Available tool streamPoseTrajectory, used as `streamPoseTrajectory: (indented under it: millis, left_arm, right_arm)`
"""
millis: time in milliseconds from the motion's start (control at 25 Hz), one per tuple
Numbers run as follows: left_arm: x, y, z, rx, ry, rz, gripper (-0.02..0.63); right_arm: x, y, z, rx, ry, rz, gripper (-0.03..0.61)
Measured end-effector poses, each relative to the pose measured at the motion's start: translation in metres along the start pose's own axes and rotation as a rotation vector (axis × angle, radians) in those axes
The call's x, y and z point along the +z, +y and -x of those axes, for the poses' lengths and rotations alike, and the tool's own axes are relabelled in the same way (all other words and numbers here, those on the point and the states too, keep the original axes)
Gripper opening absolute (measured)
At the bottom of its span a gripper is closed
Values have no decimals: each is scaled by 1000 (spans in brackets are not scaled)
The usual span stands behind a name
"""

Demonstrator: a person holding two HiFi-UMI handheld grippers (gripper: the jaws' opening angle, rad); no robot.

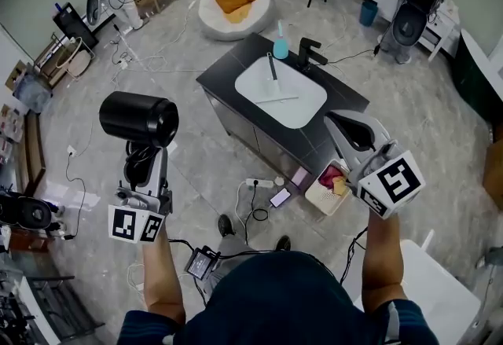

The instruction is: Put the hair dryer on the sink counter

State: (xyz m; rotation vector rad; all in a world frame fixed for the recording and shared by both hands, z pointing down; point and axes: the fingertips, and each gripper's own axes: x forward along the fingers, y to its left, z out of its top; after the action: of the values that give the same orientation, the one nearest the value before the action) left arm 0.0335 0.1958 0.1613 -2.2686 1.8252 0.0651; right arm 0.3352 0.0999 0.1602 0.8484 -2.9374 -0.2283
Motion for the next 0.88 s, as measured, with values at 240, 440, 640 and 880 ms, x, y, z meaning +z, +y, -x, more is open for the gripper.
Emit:
streamPoseTrajectory:
  millis: [240, 440, 640, 880]
  left_arm:
    - [-8, 43, -24, -19, -37, 10, 173]
    - [-21, 104, -48, -71, -54, 41, 173]
    - [-34, 183, -75, -146, -58, 52, 173]
    - [-50, 271, -114, -217, -60, 64, 173]
  right_arm:
    - [8, -2, -44, -21, 2, 30, 9]
    - [16, 5, -107, -69, 3, 43, 9]
    - [26, 20, -183, -133, 4, 39, 8]
    - [38, 35, -266, -200, 9, 41, 9]
